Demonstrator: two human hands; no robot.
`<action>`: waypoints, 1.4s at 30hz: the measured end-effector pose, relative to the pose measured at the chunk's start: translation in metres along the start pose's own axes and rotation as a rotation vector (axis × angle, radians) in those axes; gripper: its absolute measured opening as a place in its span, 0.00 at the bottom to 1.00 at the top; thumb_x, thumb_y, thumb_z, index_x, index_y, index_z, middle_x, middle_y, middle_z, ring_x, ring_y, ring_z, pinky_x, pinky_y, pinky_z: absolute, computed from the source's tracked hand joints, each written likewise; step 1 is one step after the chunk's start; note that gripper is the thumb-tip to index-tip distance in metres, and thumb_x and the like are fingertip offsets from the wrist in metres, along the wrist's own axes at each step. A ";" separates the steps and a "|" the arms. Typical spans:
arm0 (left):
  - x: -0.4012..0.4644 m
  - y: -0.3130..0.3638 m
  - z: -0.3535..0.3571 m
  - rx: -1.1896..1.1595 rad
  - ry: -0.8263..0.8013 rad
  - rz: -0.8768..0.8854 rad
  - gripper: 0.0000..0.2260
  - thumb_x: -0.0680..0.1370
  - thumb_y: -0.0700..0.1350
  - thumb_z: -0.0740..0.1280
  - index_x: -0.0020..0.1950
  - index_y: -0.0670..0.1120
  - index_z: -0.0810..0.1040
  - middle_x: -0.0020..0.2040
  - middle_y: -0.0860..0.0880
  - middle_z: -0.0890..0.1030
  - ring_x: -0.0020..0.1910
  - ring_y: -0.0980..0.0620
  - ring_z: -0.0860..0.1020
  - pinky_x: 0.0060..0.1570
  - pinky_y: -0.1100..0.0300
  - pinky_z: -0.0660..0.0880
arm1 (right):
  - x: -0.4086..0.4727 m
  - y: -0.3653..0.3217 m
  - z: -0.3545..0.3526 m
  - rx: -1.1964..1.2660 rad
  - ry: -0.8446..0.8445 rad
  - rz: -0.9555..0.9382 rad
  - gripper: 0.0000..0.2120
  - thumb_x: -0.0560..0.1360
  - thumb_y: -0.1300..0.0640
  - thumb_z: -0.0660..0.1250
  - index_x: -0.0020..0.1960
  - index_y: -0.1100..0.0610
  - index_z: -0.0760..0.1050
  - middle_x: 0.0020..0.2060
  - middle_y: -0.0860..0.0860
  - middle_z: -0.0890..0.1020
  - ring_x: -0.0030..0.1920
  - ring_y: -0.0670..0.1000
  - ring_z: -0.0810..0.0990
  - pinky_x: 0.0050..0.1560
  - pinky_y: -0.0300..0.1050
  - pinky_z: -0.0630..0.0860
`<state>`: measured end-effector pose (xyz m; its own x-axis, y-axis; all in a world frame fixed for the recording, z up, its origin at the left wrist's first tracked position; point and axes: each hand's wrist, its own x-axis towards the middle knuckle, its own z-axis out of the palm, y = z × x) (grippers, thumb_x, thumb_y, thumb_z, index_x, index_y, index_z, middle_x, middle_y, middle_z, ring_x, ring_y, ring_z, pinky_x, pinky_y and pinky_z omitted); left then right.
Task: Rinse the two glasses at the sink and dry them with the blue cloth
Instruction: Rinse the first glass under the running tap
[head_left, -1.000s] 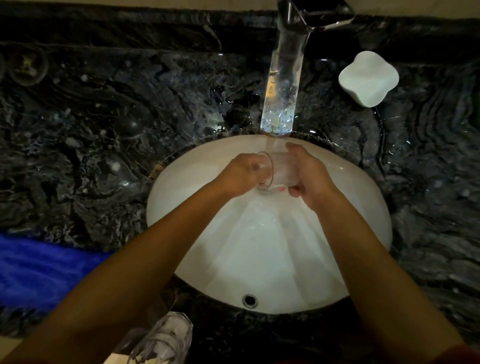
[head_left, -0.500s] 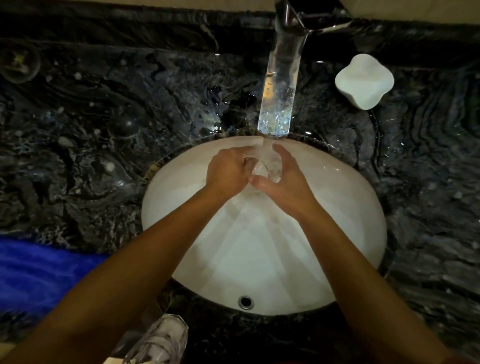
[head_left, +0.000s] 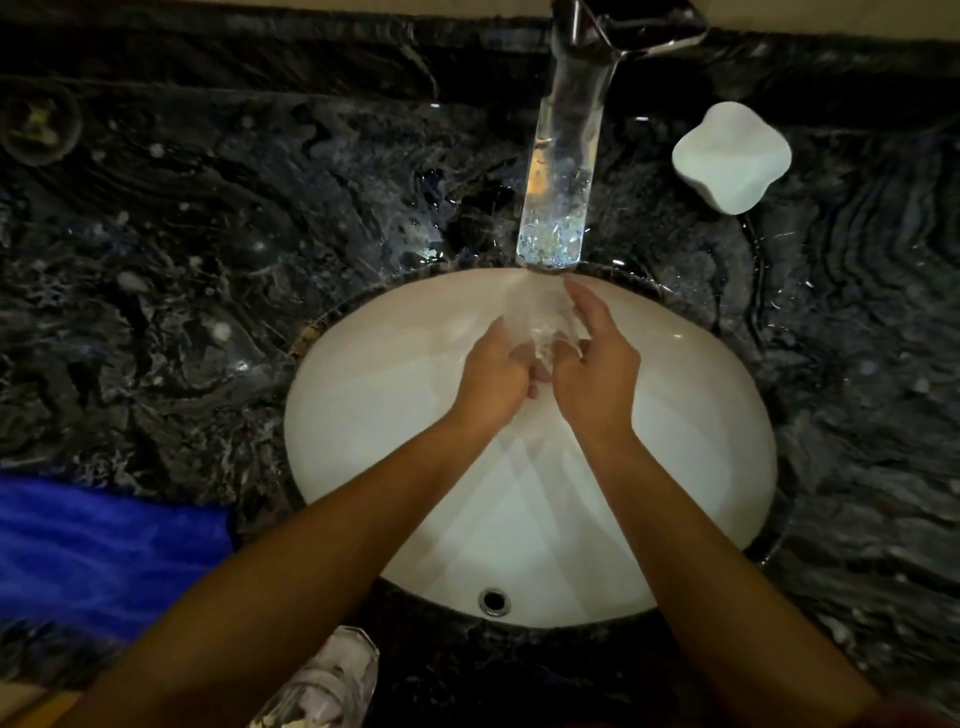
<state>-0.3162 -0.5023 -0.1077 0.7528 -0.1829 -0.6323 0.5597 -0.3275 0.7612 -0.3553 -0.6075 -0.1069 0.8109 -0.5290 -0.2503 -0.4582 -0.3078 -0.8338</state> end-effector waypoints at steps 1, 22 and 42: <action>0.001 0.000 -0.001 0.066 0.026 0.048 0.18 0.78 0.39 0.61 0.67 0.46 0.76 0.45 0.44 0.85 0.37 0.48 0.83 0.36 0.51 0.81 | 0.004 -0.001 0.000 -0.076 0.002 0.015 0.24 0.77 0.63 0.67 0.72 0.51 0.76 0.46 0.44 0.83 0.44 0.38 0.82 0.49 0.32 0.76; 0.014 0.017 -0.037 -0.323 -0.426 0.023 0.28 0.76 0.48 0.73 0.75 0.47 0.70 0.69 0.43 0.79 0.66 0.48 0.80 0.65 0.52 0.77 | 0.030 0.022 -0.019 0.408 -0.940 0.584 0.16 0.79 0.47 0.68 0.37 0.55 0.74 0.24 0.48 0.69 0.22 0.46 0.62 0.21 0.39 0.58; 0.002 0.023 -0.009 0.148 0.157 0.337 0.10 0.85 0.49 0.58 0.58 0.47 0.77 0.51 0.48 0.82 0.49 0.50 0.81 0.52 0.51 0.79 | 0.021 -0.013 0.008 0.496 -0.228 0.458 0.20 0.75 0.40 0.61 0.59 0.49 0.80 0.46 0.52 0.86 0.36 0.50 0.86 0.31 0.47 0.81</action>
<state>-0.2984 -0.5015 -0.0899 0.9360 -0.1626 -0.3123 0.2250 -0.4059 0.8858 -0.3293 -0.6082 -0.1055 0.6568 -0.3242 -0.6808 -0.5957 0.3305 -0.7320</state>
